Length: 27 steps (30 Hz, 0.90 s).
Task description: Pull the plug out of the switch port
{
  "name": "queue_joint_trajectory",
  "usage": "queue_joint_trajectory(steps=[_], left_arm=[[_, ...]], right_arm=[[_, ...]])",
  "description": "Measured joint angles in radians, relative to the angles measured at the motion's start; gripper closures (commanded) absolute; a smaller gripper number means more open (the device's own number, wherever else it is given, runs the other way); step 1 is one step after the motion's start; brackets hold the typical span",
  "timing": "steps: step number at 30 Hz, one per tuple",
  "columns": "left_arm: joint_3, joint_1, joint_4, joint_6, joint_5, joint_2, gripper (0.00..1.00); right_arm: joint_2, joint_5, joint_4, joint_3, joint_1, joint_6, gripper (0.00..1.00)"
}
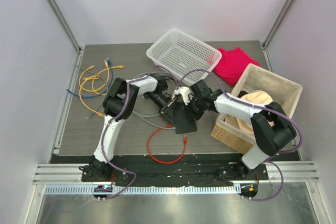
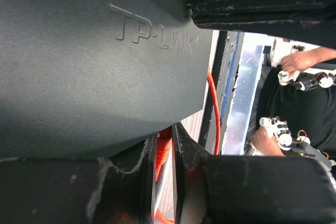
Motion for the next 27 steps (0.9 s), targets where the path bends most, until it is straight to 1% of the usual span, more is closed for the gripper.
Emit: queue_joint_trajectory(steps=[4, 13, 19, 27], left_arm=[[0.051, -0.004, -0.055, 0.018, -0.026, 0.023, 1.0], [0.04, -0.011, -0.054, 0.031, -0.021, 0.019, 1.0], [0.179, -0.021, -0.205, 0.104, -0.062, 0.089, 1.0], [0.152, -0.021, -0.208, 0.154, -0.049, 0.084, 1.0]], right_arm=[[0.0, 0.0, 0.002, 0.0, 0.002, 0.0, 0.99], [0.0, 0.002, 0.002, 0.0, 0.003, -0.001, 0.99], [0.0, 0.007, 0.003, 0.0, 0.003, -0.001, 0.99], [0.0, 0.007, 0.003, 0.0, 0.005, -0.001, 0.99]])
